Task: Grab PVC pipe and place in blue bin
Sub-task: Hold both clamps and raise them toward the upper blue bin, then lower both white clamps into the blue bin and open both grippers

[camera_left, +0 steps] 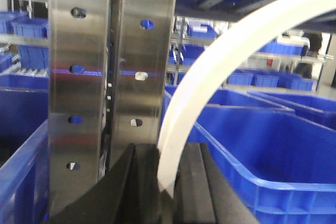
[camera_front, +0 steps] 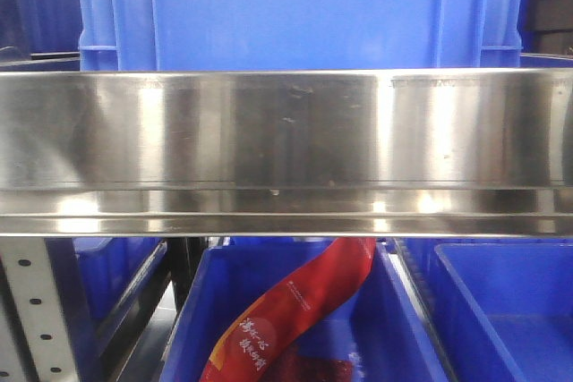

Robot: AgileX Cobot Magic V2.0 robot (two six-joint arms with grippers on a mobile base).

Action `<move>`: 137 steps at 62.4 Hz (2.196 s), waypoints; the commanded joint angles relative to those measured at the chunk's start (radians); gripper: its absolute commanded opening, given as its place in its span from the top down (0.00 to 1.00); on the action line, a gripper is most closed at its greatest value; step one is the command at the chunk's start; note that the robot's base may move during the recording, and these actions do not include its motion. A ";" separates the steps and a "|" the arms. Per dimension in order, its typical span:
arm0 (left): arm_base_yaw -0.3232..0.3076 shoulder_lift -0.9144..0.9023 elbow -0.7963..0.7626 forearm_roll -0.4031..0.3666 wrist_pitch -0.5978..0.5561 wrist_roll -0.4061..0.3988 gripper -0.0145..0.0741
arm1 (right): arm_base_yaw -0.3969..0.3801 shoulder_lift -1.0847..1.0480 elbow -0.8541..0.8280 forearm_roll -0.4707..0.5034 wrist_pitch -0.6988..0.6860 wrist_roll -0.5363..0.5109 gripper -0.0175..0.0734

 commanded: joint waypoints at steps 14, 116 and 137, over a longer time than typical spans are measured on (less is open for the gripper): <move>-0.037 0.145 -0.253 -0.006 0.201 0.002 0.96 | 0.046 0.252 -0.191 0.030 0.119 -0.006 0.99; -0.335 1.130 -1.057 -0.186 0.428 -0.008 0.96 | 0.162 0.995 -0.925 0.386 0.473 -0.137 0.99; -0.335 1.131 -1.057 -0.184 0.430 -0.008 0.96 | 0.162 0.994 -0.925 0.386 0.482 -0.137 0.89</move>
